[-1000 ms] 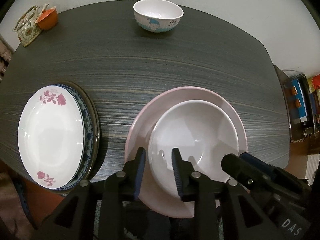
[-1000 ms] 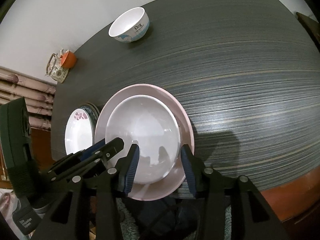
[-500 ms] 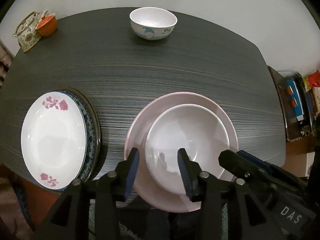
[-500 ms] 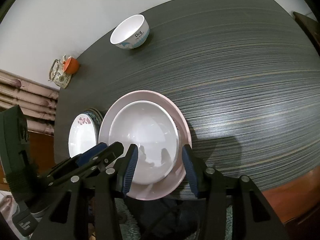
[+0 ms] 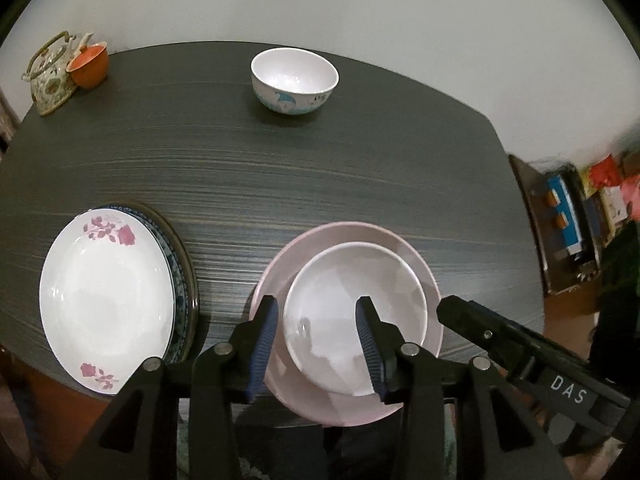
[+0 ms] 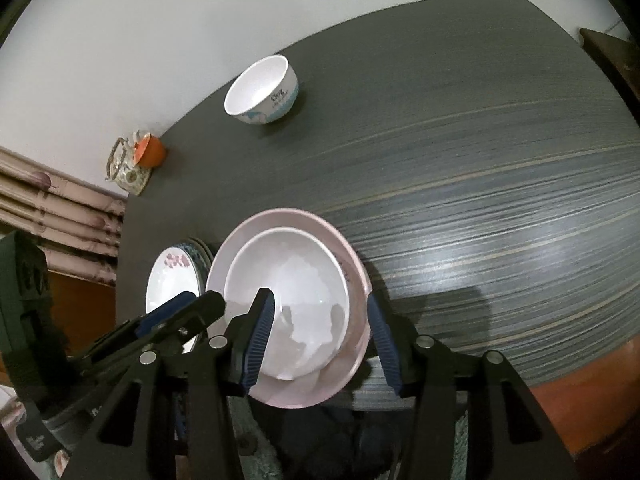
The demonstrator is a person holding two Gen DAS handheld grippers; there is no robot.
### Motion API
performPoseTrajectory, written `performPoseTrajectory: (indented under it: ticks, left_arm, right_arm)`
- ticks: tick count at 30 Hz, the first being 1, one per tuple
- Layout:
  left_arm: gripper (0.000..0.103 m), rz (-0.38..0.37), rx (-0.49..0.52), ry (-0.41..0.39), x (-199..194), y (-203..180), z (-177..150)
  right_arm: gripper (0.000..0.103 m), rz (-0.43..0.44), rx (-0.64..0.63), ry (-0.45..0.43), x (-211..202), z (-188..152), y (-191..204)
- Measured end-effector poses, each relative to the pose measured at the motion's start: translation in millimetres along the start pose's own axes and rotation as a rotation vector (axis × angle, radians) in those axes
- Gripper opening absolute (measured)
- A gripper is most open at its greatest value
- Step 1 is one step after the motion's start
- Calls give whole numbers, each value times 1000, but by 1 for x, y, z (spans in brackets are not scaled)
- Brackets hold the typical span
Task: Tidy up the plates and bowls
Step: 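Open both grippers and pull them back from the nested bowls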
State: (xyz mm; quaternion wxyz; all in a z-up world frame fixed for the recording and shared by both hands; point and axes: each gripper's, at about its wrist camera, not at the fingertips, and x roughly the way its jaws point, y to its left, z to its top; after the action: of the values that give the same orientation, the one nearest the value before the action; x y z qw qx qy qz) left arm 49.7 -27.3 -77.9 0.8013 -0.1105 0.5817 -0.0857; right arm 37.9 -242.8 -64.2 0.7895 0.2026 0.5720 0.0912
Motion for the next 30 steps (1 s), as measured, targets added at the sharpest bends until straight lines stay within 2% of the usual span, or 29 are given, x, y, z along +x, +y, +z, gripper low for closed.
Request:
performPoseTrajectory:
  ticks: [7,11,16,23,30]
  left_arm:
    - [42,24,-70,-9,-1,20,7]
    - [42,122,-66,-47,-3,26,10]
    - [42,156,-79,-48,-1,35,16]
    - [42,182,-82,-28,10,43,27]
    - [42,196,-85,5,24,50,40]
  right_arm:
    - [47,9,5,-14,-5,3,-3]
    - [48,5,0,-17,-5,3,-2]
    - [48,4,-9,-22,-3,8,-1]
    - [49,-16,-50,-54,-4,21,2]
    - [49,-37,-56,-46,6,42,-2]
